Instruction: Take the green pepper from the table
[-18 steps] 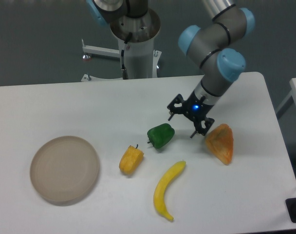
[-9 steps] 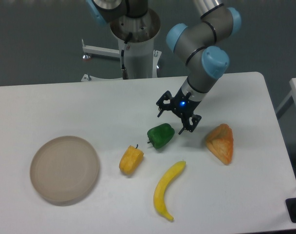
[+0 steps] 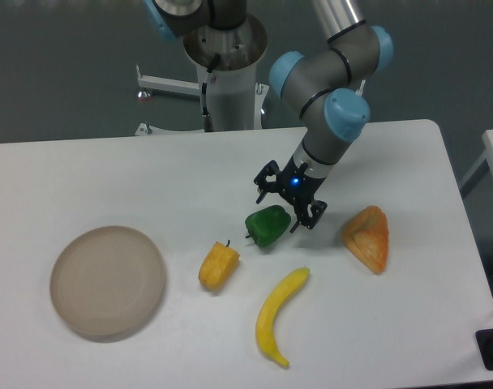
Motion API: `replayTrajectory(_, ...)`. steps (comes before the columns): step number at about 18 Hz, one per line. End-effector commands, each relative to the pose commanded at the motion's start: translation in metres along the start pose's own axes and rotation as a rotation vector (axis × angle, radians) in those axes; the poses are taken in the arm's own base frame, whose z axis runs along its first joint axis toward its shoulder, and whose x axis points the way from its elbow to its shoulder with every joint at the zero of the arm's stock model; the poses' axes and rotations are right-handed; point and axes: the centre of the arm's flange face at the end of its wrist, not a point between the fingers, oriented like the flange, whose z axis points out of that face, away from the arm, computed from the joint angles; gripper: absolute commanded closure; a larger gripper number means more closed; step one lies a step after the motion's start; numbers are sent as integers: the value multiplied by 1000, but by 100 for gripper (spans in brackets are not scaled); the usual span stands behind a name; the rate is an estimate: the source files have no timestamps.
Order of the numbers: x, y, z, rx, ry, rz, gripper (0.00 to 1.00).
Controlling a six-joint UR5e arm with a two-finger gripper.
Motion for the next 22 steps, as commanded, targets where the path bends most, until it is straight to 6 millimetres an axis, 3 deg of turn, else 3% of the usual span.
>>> replayTrajectory(2,1,0,0,0,0,0,6)
replayTrajectory(4,1,0,0,0,0,2,20)
replayTrajectory(6,0,0,0,0,0,5,40)
replayTrajectory(10,-2,-2,-6,2,-10,9,59)
replayTrajectory(15,-7,-1,-17,0,-31,7,66)
replayTrajectory(19,-21,-15,-48,-58,-110,52,67)
replayTrajectory(22,-32,-36,-75,-134,-196,90,67)
